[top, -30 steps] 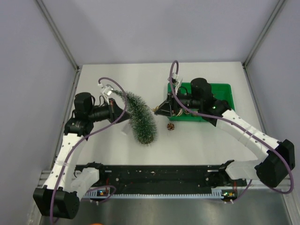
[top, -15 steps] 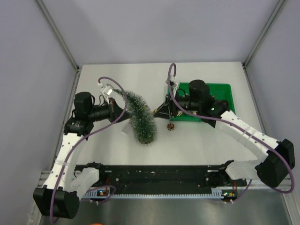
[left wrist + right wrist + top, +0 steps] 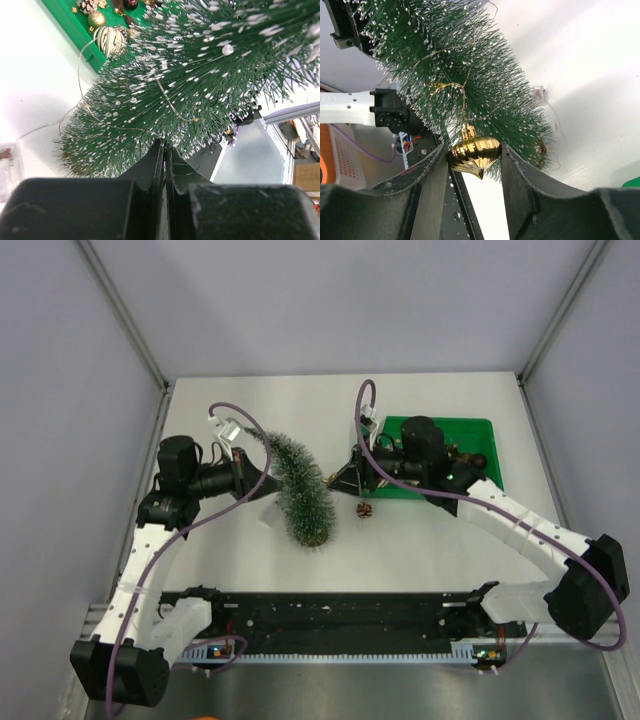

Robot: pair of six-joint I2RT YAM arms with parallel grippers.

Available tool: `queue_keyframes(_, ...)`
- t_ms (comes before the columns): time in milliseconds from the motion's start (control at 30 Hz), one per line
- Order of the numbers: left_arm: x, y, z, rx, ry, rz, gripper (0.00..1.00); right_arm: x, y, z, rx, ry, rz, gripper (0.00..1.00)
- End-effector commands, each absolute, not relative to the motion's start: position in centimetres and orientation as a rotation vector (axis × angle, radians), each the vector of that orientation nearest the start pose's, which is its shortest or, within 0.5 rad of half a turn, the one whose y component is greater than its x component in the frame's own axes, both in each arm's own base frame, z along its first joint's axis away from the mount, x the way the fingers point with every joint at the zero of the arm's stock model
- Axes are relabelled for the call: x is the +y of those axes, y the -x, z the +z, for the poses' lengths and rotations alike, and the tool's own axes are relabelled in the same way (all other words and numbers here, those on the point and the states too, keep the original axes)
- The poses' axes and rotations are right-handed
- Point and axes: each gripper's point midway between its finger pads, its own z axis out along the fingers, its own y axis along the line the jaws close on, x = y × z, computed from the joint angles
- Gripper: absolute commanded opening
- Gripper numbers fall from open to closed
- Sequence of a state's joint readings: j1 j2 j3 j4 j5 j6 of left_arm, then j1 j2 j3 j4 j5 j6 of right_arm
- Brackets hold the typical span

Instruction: Decorate the small christmas tree

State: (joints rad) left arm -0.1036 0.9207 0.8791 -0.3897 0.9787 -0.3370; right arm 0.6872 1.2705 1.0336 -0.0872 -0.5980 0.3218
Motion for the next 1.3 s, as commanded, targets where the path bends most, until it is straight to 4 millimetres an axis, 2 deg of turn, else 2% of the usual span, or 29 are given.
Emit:
queue_keyframes(0, -18.0, -21.7, 28.8, 1.893, -0.467, -1.256, 0.09, 33.5, -22.8, 28.6, 1.761, 0.776, 1.251, 0.45)
queue_keyframes(100, -18.0, -21.6, 29.2, 1.887, -0.468, -1.260, 0.14, 33.5, -22.9, 28.2, 1.768, 0.759, 1.256, 0.47)
queue_keyframes(233, -18.0, -21.3, 29.5, 1.882, -0.473, -1.267, 0.16, 33.4, -23.3, 27.7, 1.787, 0.726, 1.241, 0.48)
queue_keyframes(500, -18.0, -20.7, 29.7, 1.892, -0.485, -1.263, 0.17, 32.9, -23.5, 28.5, 1.784, 0.714, 1.198, 0.50)
queue_keyframes(700, -17.8, -20.1, 30.0, 1.901, -0.508, -1.245, 0.31, 30.8, -24.8, 29.5, 1.800, 0.650, 1.044, 0.58)
queue_keyframes(867, -17.6, -19.5, 30.1, 1.912, -0.518, -1.234, 0.52, 28.4, -26.9, 30.6, 1.810, 0.552, 0.955, 0.60)
queue_keyframes(1000, -17.5, -19.1, 30.2, 1.919, -0.529, -1.220, 0.59, 25.7, -29.4, 30.8, 1.844, 0.418, 0.849, 0.61)
queue_keyframes(1133, -17.4, -18.8, 30.4, 1.918, -0.533, -1.209, 0.64, 21.3, -33.4, 28.9, 1.941, 0.197, 0.633, 0.63)
queue_keyframes(1200, -17.3, -18.7, 30.3, 1.919, -0.533, -1.204, 0.66, 19.2, -35.2, 27.1, 2.007, 0.107, 0.534, 0.64)
queue_keyframes(1267, -17.3, -18.5, 30.4, 1.920, -0.537, -1.207, 0.68, 16.3, -37.3, 25.1, 2.074, -0.022, 0.391, 0.66)
